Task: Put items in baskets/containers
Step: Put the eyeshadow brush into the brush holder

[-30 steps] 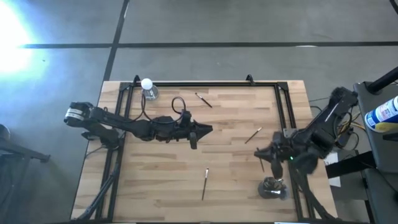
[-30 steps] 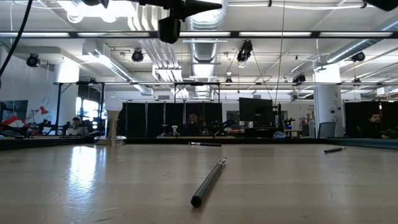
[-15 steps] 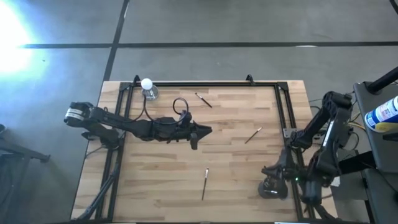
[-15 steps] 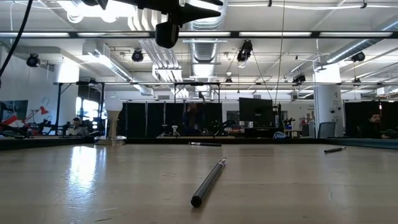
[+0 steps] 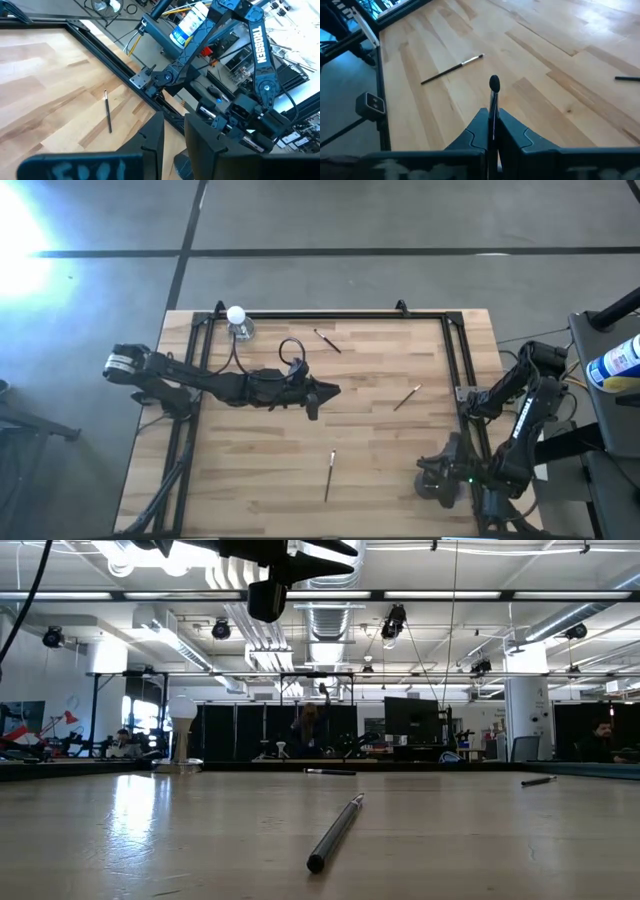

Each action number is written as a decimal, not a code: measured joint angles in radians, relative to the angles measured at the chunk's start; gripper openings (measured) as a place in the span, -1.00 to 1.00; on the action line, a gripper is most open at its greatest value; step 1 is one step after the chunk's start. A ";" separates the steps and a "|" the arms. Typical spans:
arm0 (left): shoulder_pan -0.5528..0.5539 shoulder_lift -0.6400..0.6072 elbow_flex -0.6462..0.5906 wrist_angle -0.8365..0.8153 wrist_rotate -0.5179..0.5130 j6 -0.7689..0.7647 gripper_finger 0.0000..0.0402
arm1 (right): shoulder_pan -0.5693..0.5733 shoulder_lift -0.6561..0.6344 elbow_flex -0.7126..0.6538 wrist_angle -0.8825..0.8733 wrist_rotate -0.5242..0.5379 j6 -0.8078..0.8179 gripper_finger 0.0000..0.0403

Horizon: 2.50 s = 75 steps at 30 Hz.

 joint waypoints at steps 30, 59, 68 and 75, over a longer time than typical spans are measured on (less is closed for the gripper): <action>0.021 0.000 -0.006 -0.124 -0.013 0.003 -0.69 | -0.117 -0.381 -0.006 -0.088 -0.094 -0.280 -0.88; 0.242 -0.416 -0.556 0.178 0.214 0.068 -1.00 | -1.343 -0.326 -0.113 0.012 -0.723 -0.284 -0.52; 0.294 -0.565 -0.608 0.061 0.315 0.117 -1.00 | -1.475 -0.164 -0.114 -0.048 -0.771 -0.176 -0.27; 0.297 -0.598 -0.607 0.019 0.340 0.172 -1.00 | -1.502 -0.057 -0.146 -0.101 -0.825 -0.131 -0.32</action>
